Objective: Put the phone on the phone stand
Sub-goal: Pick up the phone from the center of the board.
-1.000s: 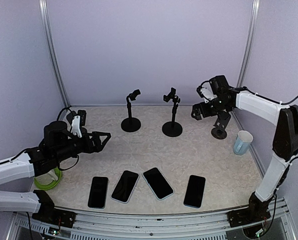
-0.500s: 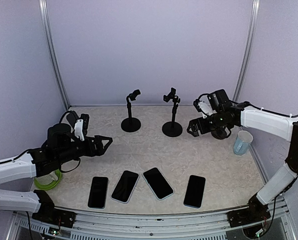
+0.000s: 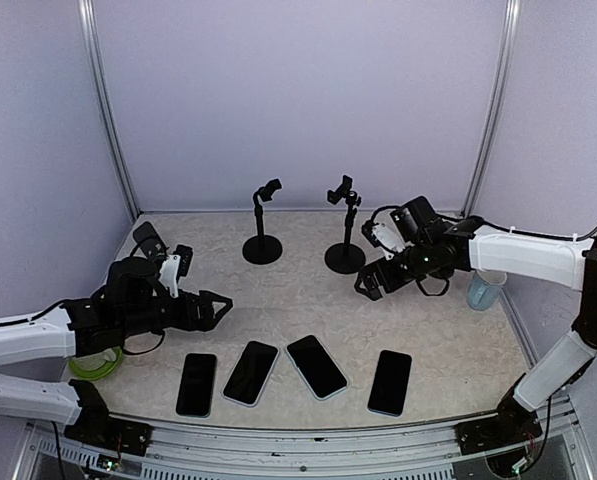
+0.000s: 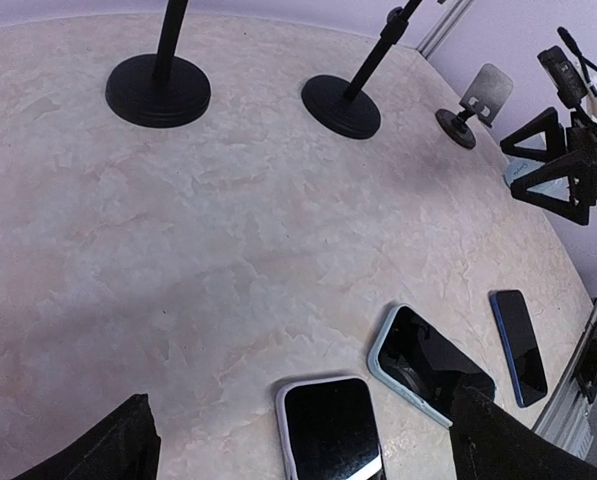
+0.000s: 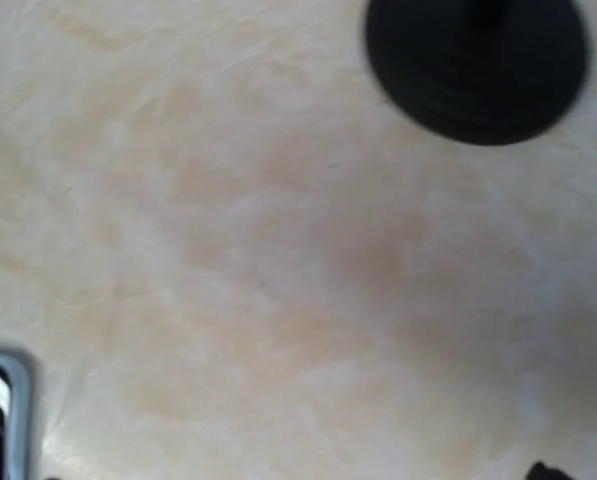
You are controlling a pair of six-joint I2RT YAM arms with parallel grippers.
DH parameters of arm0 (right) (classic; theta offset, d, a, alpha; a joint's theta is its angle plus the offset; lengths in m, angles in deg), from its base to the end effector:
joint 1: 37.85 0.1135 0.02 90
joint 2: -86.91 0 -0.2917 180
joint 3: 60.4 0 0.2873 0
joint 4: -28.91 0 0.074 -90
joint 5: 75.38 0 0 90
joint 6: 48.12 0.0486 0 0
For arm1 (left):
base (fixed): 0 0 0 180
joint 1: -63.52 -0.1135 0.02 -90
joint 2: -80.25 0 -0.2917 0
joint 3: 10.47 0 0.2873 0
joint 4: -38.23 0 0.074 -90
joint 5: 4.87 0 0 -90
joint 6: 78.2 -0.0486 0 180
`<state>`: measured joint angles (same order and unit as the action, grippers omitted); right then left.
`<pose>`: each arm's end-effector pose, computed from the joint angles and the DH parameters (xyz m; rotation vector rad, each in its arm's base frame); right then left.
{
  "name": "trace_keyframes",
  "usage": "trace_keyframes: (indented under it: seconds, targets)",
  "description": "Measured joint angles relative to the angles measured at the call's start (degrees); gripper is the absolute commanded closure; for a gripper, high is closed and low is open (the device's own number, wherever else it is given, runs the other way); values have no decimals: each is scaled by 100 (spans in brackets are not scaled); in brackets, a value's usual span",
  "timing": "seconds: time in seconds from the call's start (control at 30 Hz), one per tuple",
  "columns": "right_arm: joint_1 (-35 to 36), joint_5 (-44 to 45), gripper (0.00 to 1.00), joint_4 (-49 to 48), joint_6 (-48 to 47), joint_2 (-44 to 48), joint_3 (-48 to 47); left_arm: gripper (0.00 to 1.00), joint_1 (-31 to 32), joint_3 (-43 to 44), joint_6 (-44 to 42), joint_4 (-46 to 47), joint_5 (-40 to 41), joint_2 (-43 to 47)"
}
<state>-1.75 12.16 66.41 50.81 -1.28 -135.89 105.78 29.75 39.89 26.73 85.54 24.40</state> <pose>0.2973 0.2194 0.2477 -0.6030 2.4131 0.3941 0.1794 -0.1625 0.2216 0.2582 2.1150 -0.7440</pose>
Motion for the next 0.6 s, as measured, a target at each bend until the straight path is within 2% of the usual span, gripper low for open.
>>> trace_keyframes:
  seconds: [0.23,0.6]
  targets:
    - [256,96,0,22,0,-146,0,1,682,0,22,-221,70,-382]
    - [254,138,0,9,0,-280,0,1,1722,142,450,-817,870,-1296]
